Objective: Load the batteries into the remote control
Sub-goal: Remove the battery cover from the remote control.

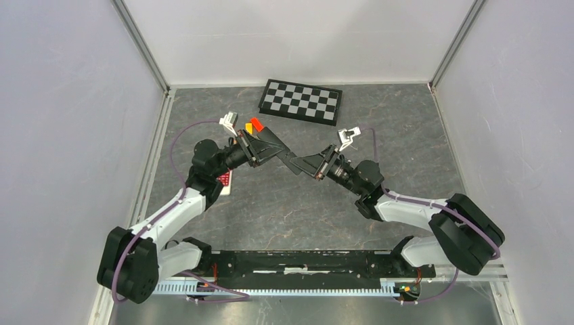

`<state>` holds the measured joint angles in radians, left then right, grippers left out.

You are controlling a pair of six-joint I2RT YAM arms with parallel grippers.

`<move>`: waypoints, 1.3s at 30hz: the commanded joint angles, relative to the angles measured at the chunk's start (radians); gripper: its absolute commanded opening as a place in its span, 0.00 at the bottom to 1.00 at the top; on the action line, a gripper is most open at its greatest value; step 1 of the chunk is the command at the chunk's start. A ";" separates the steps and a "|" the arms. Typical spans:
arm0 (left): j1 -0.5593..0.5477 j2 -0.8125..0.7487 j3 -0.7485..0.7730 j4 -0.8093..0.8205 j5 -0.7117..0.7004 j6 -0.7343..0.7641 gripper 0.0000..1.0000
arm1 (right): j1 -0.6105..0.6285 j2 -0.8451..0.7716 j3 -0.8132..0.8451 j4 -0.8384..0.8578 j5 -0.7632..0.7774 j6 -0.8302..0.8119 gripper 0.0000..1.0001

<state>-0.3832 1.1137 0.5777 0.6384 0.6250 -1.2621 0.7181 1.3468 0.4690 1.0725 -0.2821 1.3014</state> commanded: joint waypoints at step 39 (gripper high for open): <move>-0.003 0.082 0.053 -0.136 -0.120 0.326 0.02 | -0.033 0.102 -0.025 0.071 -0.026 0.057 0.17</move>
<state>-0.3874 1.2144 0.5926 0.5652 0.5243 -1.0615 0.6926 1.4631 0.3946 1.1378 -0.2764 1.3815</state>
